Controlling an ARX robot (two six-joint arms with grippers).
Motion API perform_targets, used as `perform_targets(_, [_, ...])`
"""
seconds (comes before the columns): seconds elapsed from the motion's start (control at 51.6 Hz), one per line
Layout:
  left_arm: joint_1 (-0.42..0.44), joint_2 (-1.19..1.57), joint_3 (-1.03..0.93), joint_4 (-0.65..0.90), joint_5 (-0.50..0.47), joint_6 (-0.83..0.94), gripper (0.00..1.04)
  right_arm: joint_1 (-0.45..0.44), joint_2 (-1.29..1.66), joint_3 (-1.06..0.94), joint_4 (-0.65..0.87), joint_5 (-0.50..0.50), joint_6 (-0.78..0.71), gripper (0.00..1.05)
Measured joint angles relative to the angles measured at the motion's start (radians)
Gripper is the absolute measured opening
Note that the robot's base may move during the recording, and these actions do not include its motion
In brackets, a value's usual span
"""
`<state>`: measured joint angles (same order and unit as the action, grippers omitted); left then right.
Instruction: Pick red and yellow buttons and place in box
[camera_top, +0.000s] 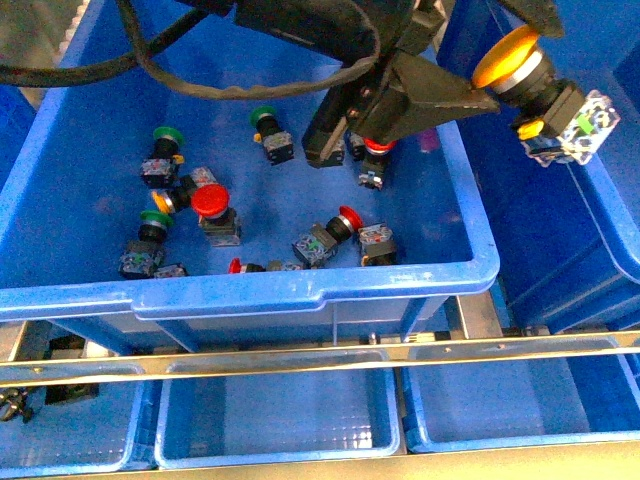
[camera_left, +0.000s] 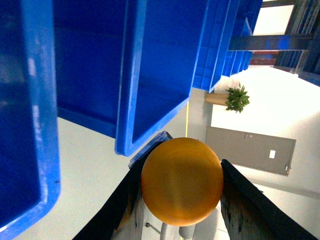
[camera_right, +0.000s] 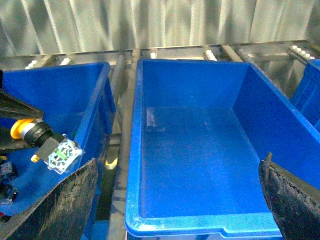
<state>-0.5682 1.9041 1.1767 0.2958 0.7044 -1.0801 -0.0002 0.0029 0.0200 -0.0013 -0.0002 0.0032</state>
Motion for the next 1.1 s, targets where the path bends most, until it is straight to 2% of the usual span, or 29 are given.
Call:
perform_targets(0.252, [-0.024, 0.009, 0.008, 0.021, -0.005, -0.041, 0.35, 0.000, 0.000, 0.000, 0.000, 0.000, 0.000, 0.98])
perform_targets(0.446, [-0.035, 0.067, 0.105, -0.012, -0.043, -0.045, 0.35, 0.000, 0.000, 0.000, 0.000, 0.001, 0.000, 0.98])
perform_targets(0.523, [-0.040, 0.070, 0.113, -0.015, -0.044, -0.042, 0.35, 0.036, 0.127, 0.083, -0.207, 0.184, -0.087, 0.98])
perform_targets(0.562, [-0.041, 0.071, 0.113, -0.020, -0.044, -0.040, 0.35, 0.031, 0.199, 0.119, -0.271, 0.218, -0.123, 0.98])
perform_targets(0.659, [-0.046, 0.076, 0.113, -0.021, -0.045, -0.039, 0.35, 0.000, 0.352, 0.157, -0.271, 0.177, -0.225, 0.98])
perform_targets(0.795, [-0.048, 0.084, 0.113, -0.023, -0.050, -0.036, 0.35, -0.027, 0.457, 0.193, -0.194, 0.069, -0.343, 0.98])
perform_targets(0.891, [-0.046, 0.084, 0.113, -0.023, -0.051, -0.036, 0.35, -0.027, 0.514, 0.212, -0.143, 0.027, -0.406, 0.98])
perform_targets(1.008, [-0.046, 0.084, 0.113, -0.023, -0.051, -0.036, 0.35, 0.022, 0.584, 0.218, -0.100, 0.014, -0.446, 0.98])
perform_targets(1.105, [-0.046, 0.084, 0.113, -0.021, -0.054, -0.035, 0.35, 0.100, 0.649, 0.218, -0.050, 0.019, -0.463, 0.98])
